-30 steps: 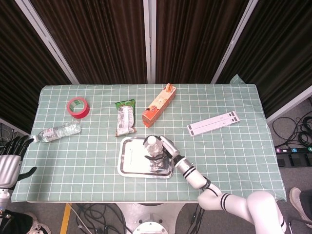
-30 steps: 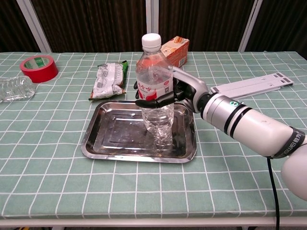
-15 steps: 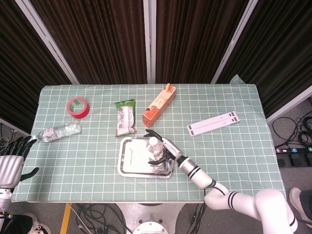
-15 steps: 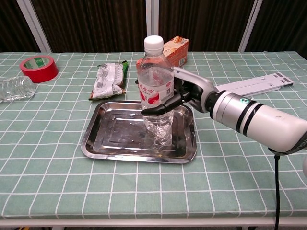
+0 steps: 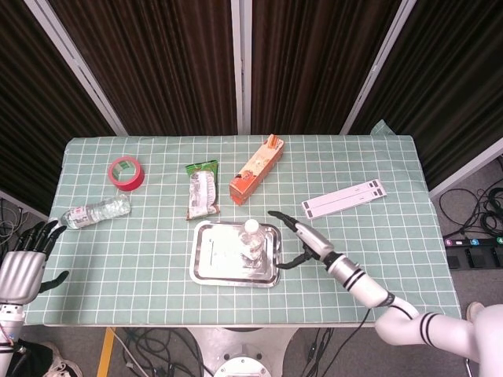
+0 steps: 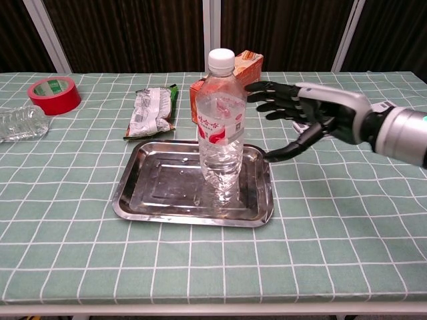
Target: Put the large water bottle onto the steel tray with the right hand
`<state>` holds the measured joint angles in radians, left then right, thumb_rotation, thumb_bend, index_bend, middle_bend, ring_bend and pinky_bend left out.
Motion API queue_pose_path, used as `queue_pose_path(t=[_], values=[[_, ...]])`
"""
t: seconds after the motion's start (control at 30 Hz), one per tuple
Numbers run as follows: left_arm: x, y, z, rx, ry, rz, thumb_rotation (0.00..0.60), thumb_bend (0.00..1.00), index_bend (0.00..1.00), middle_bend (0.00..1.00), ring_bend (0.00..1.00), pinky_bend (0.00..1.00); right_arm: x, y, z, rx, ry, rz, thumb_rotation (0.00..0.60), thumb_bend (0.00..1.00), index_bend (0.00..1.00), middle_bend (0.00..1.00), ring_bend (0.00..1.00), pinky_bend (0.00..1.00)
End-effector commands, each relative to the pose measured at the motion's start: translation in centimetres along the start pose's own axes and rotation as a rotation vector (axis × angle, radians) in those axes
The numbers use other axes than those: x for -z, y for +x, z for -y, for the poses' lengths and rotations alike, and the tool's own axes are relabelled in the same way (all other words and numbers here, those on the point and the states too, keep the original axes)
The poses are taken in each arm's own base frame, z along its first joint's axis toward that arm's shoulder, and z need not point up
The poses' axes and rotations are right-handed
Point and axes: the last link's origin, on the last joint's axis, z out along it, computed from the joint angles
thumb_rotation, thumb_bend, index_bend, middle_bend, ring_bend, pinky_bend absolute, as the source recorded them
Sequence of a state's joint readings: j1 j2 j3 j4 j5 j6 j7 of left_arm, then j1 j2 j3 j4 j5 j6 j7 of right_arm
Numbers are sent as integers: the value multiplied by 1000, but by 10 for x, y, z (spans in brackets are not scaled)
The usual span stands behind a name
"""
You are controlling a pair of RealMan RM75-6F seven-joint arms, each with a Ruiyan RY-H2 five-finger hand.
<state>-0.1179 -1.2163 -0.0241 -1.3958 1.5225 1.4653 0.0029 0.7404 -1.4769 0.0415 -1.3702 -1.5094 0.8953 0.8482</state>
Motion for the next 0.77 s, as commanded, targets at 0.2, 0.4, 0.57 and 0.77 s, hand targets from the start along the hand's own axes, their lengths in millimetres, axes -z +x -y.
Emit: queue_pose_path(t=[0.2, 0.4, 0.57, 0.77], values=[[-2, 4, 1, -5, 14, 10, 600, 190, 181, 186, 96, 153, 137, 57, -28, 912, -365, -331, 600, 89, 0, 63, 0, 27], [-3, 10, 0, 4, 12, 16, 600, 190, 181, 186, 96, 166, 206, 58, -44, 996, -437, -445, 600, 70, 0, 56, 0, 6], [-1, 9, -2, -1, -6, 34, 600, 208, 181, 186, 96, 165, 224, 57, -56, 1004, -437, -531, 600, 66, 0, 57, 0, 0], [-4, 8, -1, 2, -5, 41, 600, 209, 181, 186, 96, 165, 230, 58, -65, 978, -466, -565, 600, 66, 0, 59, 0, 0]])
